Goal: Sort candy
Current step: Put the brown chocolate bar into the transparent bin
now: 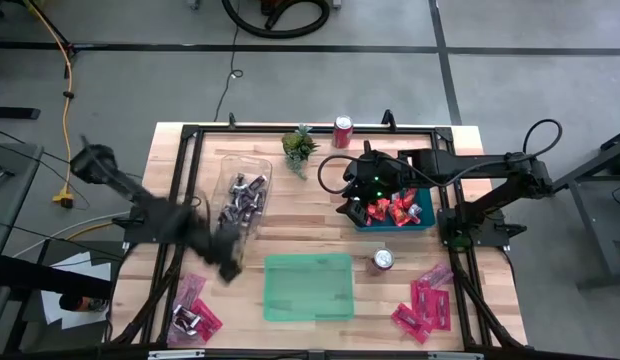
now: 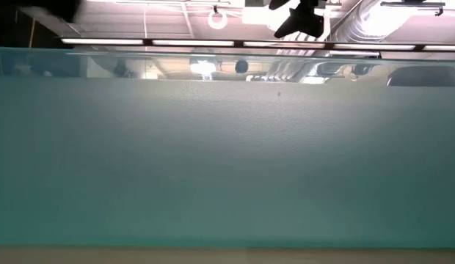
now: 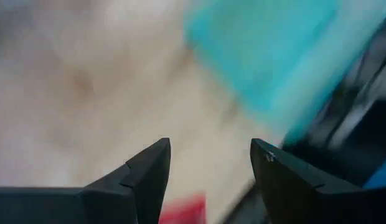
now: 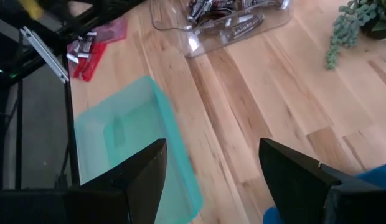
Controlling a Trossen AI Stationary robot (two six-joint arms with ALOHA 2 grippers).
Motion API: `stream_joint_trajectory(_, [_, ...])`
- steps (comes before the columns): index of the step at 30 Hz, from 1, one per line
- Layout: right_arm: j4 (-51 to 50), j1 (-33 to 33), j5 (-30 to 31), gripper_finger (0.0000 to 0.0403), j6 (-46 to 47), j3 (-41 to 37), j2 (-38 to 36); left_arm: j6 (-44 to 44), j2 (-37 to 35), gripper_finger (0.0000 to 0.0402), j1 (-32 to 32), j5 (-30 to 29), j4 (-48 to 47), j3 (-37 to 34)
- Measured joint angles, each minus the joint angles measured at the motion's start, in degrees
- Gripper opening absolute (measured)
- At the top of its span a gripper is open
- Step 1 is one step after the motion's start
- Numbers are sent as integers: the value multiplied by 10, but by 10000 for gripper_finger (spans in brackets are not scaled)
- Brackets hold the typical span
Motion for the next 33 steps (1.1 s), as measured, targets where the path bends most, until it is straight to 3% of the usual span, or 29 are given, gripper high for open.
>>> stream_joint_trajectory(4, [-1,0,0,250,-4,0,0,-99,87,209,-135,103,3,0])
stream_joint_trajectory(7, [-1,0,0,250,-13,0,0,-115,160,209,-207,199,17,-1])
stream_joint_trajectory(9, [-1,0,0,250,-19,0,0,-107,202,209,-245,222,20,12])
stream_joint_trajectory(17, [-1,0,0,250,-30,0,0,-112,288,209,-291,116,13,53])
stream_joint_trajectory(23, [-1,0,0,250,-28,0,0,-157,331,209,-291,158,15,53])
stream_joint_trajectory(33, [-4,0,0,250,-29,0,0,-183,361,202,-291,175,11,54])
